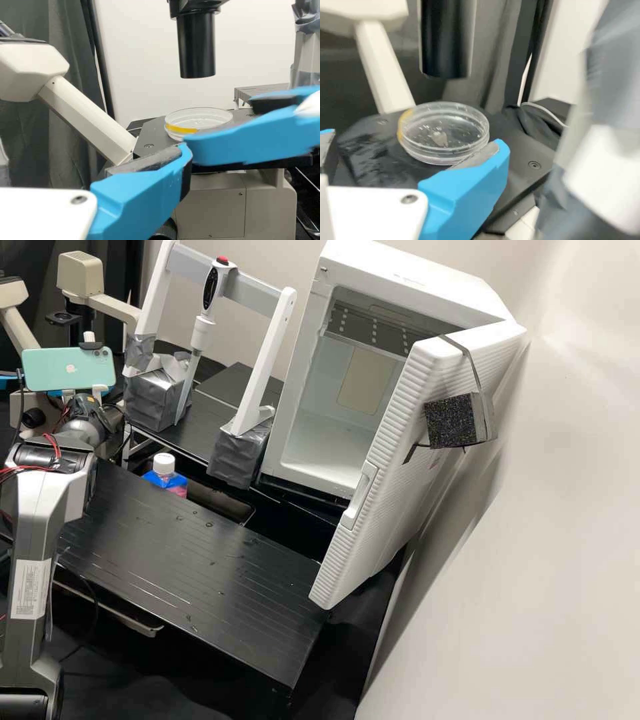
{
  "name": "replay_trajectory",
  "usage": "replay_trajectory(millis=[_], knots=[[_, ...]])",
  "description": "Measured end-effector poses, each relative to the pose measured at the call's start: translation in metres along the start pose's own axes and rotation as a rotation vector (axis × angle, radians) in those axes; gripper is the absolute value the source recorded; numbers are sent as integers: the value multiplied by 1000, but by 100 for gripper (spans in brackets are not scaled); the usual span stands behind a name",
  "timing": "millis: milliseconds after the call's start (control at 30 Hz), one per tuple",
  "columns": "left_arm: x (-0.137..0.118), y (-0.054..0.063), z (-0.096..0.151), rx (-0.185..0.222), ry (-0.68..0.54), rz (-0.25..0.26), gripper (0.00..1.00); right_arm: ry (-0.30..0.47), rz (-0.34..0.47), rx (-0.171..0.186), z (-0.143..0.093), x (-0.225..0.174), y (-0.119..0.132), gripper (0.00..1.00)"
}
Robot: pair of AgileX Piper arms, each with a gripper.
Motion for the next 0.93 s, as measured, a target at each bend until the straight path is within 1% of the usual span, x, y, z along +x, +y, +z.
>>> replay_trajectory(millis=[133, 233, 367, 467, 500, 567, 600, 700, 733, 800, 833, 933], knots=[[0, 0, 0, 0, 0, 0, 100, 83, 36, 10, -12, -37, 13, 100], [0, 0, 0, 0, 0, 0, 100, 184, 77, 17, -28, -71, 21, 100], [0, 0, 0, 0, 0, 0, 100, 269, 114, 38, -33, -109, 22, 100], [0, 0, 0, 0, 0, 0, 100, 289, 158, 40, -28, -144, 17, 100], [0, 0, 0, 0, 0, 0, 100, 278, 184, 40, -24, -156, 16, 100], [0, 0, 0, 0, 0, 0, 100, 271, 268, 12, -19, -185, 16, 100], [0, 0, 0, 0, 0, 0, 100, 261, 308, 5, -16, -198, 15, 100], [0, 0, 0, 0, 0, 0, 100, 182, 446, 5, -7, -232, 10, 100], [0, 0, 0, 0, 0, 0, 100, 143, 503, 12, -5, -245, 9, 100], [0, 0, 0, 0, 0, 0, 100, 83, 588, 28, -2, -263, 7, 100], [0, 0, 0, 0, 0, 0, 100, 30, 643, 59, 5, -277, 5, 100], [0, 0, 0, 0, 0, 0, 100, -36, 704, 94, 17, -293, 4, 100]])
